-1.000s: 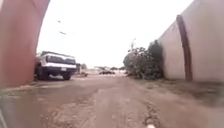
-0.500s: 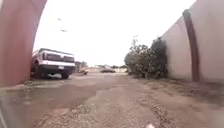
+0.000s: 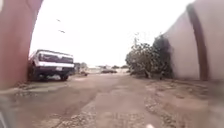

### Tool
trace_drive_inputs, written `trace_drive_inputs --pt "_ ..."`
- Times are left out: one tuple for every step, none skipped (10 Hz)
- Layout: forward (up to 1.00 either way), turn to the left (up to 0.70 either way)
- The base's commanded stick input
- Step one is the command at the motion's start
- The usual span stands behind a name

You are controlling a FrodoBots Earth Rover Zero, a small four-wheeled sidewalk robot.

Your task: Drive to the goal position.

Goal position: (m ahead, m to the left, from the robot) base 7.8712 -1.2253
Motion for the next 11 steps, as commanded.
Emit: trace_drive_inputs --pt "0.7 0.0" --pt "0.7 0.0" --pt "0.7 0.0" --pt "0.7 0.0" --pt "0.7 -0.07" --pt "0.7 -0.22" --pt "0.7 -0.25" --pt "0.7 -0.21" --pt "0.7 -0.09" --pt "0.7 0.0" --pt "0.7 0.0"
